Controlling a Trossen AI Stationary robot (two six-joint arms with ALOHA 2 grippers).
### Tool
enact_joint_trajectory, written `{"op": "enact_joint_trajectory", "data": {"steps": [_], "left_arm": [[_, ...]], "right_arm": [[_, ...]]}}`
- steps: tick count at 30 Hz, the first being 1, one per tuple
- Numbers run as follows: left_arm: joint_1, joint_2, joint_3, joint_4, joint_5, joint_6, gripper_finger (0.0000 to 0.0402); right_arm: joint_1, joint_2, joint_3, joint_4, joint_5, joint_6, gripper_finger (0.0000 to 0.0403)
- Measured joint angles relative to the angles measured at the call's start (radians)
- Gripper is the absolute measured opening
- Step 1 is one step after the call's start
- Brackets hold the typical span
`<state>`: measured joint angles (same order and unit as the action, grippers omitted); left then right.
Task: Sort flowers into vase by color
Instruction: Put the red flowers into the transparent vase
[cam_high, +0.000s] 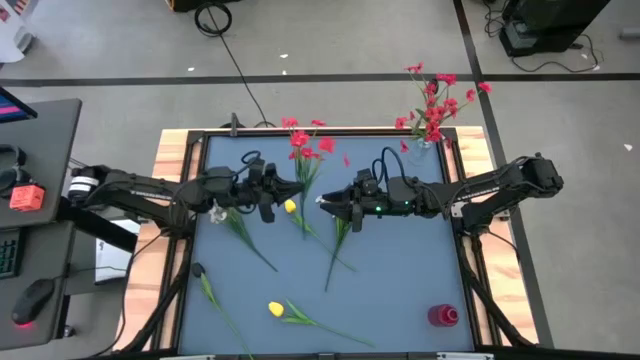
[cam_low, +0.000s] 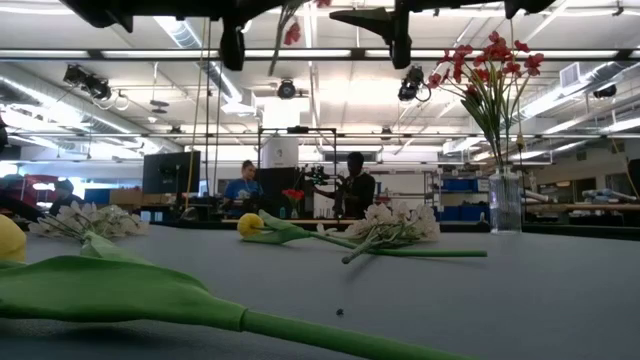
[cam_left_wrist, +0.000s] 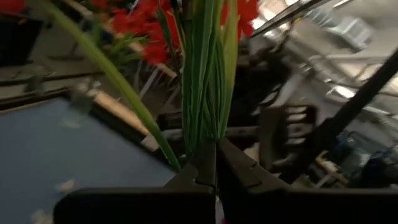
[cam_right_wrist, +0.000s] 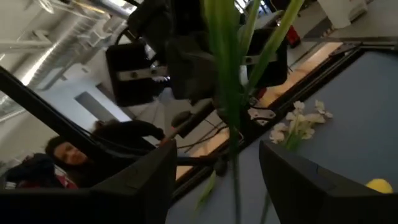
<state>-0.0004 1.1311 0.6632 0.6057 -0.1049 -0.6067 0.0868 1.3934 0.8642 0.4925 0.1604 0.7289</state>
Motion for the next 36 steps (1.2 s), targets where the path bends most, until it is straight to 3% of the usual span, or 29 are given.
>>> {"op": "enact_joint_trajectory", "data": {"steps": [9,16,22,27,29,36], "left_arm": [[-0.045,0.112,0.014,0.150,-0.061,-0.007,0.0006],[-0.071,0.205,0.102,0.144,-0.053,0.042,0.0006],[-0.073,0.234,0.136,0.134,-0.048,0.051,0.0006],[-0.072,0.239,0.142,0.123,-0.050,0.036,0.0007],[-0.072,0.239,0.142,0.115,-0.050,0.034,0.0016],[-0.060,0.199,0.142,0.048,-0.056,0.061,0.0093]], "right_arm": [[-0.003,0.019,0.000,0.023,-0.034,-0.071,0.0228],[-0.013,0.018,0.000,0.025,-0.084,-0.087,0.0185],[-0.013,0.018,0.000,0.023,-0.084,-0.081,0.0130],[-0.013,0.018,0.000,0.020,-0.087,-0.093,0.0042],[-0.011,0.018,0.000,0.015,-0.083,-0.111,0.0017],[0.041,-0.022,0.000,-0.112,0.066,-0.170,0.0015]]}}
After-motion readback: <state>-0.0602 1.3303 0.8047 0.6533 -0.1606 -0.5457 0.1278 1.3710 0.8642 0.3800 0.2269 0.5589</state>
